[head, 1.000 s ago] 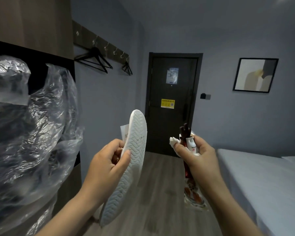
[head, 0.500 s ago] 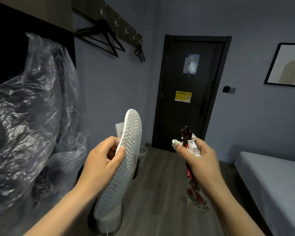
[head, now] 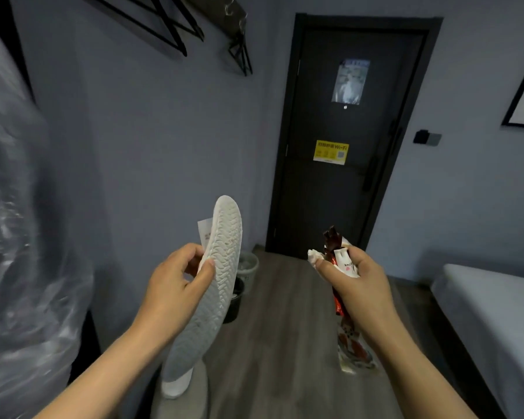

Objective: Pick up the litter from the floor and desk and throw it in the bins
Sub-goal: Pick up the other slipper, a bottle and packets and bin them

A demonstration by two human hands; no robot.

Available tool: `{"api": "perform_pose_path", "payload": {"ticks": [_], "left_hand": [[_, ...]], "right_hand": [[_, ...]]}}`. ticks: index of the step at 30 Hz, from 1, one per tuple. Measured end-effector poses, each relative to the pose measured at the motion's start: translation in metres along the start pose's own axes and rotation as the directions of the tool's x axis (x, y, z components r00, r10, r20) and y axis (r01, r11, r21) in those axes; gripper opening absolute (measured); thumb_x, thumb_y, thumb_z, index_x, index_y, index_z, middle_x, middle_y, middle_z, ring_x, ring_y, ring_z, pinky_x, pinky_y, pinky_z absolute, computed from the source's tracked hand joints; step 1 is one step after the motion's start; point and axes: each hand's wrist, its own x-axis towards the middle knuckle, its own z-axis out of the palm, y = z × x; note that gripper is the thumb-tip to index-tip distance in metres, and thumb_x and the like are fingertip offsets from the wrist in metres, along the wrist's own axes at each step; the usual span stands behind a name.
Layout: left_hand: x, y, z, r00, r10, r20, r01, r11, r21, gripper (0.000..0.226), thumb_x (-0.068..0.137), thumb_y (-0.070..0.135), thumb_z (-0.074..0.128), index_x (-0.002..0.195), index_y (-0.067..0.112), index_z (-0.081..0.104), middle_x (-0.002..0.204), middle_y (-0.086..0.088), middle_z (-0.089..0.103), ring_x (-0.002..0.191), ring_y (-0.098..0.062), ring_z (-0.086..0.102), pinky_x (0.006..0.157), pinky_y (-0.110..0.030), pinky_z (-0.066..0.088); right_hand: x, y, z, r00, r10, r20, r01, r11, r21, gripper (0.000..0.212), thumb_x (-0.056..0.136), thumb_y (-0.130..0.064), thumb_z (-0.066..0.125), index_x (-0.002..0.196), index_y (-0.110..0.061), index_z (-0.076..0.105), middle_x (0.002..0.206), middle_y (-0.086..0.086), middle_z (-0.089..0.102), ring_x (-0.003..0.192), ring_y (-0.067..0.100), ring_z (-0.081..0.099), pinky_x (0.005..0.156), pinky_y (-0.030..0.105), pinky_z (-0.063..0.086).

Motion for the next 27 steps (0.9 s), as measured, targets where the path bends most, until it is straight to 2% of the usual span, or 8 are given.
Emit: {"api": "perform_pose_path", "payload": {"ticks": [3,4,8,15,19,22,24,27], "left_hand": [[0.047,-0.025,0.035,1.0,-0.027,0.015,0.026,0.999,0.03,0.015,0.091,0.023,0.059,0.076,0.019,0.058,0.07,0.002,0.06,0.07,-0.01,0.055,0.059,-0.016,0.037],[0.063,-0.031,0.046,0.999,-0.037,0.03,0.036,0.998,0.042,0.013,0.091,0.022,0.06,0.078,0.018,0.059,0.071,0.002,0.061,0.07,-0.012,0.056,0.061,-0.022,0.04],[0.122,-0.059,0.089,0.996,-0.067,0.052,0.062,0.995,0.08,0.013,0.09,0.022,0.059,0.079,0.015,0.059,0.071,-0.001,0.06,0.071,-0.022,0.056,0.064,-0.038,0.044],[0.212,-0.139,0.148,0.989,-0.145,0.017,0.144,0.986,0.08,0.019,0.089,0.024,0.059,0.072,0.022,0.052,0.061,0.006,0.05,0.059,-0.013,0.046,0.056,-0.032,0.038],[0.268,-0.198,0.182,0.985,-0.164,0.044,0.16,0.983,0.091,0.022,0.089,0.024,0.058,0.069,0.021,0.048,0.059,0.007,0.046,0.055,-0.009,0.041,0.054,-0.03,0.035],[0.309,-0.24,0.204,0.982,-0.181,0.059,0.174,0.979,0.104,0.029,0.088,0.022,0.058,0.064,0.024,0.041,0.055,0.008,0.04,0.051,-0.008,0.037,0.051,-0.027,0.031],[0.336,-0.262,0.216,0.978,-0.197,0.064,0.19,0.976,0.109,0.031,0.087,0.02,0.059,0.064,0.023,0.039,0.054,0.008,0.038,0.051,-0.009,0.035,0.051,-0.028,0.03],[0.377,-0.289,0.238,0.974,-0.214,0.08,0.203,0.971,0.127,0.028,0.087,0.018,0.059,0.066,0.018,0.042,0.056,0.005,0.038,0.053,-0.01,0.036,0.053,-0.03,0.032]], "right_hand": [[0.06,0.033,0.007,0.999,0.031,0.015,-0.032,0.999,0.03,0.022,0.076,-0.04,0.075,0.08,-0.02,0.067,0.065,-0.004,0.066,0.053,-0.001,0.057,0.048,0.01,0.043],[0.081,0.042,0.01,0.999,0.043,0.027,-0.044,0.998,0.035,0.023,0.076,-0.039,0.075,0.08,-0.019,0.067,0.067,-0.001,0.067,0.054,0.001,0.058,0.049,0.011,0.045],[0.158,0.074,0.021,0.997,0.042,0.07,-0.044,0.999,0.023,0.018,0.075,-0.039,0.074,0.074,-0.023,0.065,0.062,-0.005,0.065,0.053,0.001,0.056,0.047,0.012,0.043],[0.269,0.144,0.062,0.986,0.081,0.143,-0.077,0.996,-0.033,0.019,0.079,-0.041,0.072,0.076,-0.024,0.064,0.062,-0.007,0.063,0.052,0.0,0.052,0.049,0.014,0.043],[0.337,0.19,0.097,0.984,0.131,0.117,-0.123,0.99,-0.069,0.017,0.078,-0.037,0.074,0.072,-0.024,0.063,0.062,-0.01,0.065,0.053,0.0,0.057,0.05,0.015,0.044],[0.388,0.219,0.127,0.977,0.163,0.139,-0.152,0.984,-0.089,0.016,0.08,-0.027,0.074,0.071,-0.021,0.062,0.06,-0.003,0.063,0.052,0.006,0.056,0.054,0.028,0.046],[0.416,0.233,0.147,0.971,0.182,0.152,-0.167,0.98,-0.109,0.016,0.079,-0.03,0.074,0.072,-0.02,0.064,0.064,0.003,0.063,0.056,0.011,0.056,0.059,0.035,0.046],[0.455,0.256,0.17,0.964,0.203,0.171,-0.186,0.976,-0.11,0.021,0.078,-0.039,0.075,0.073,-0.021,0.065,0.06,-0.001,0.062,0.054,0.006,0.053,0.057,0.027,0.044]]}}
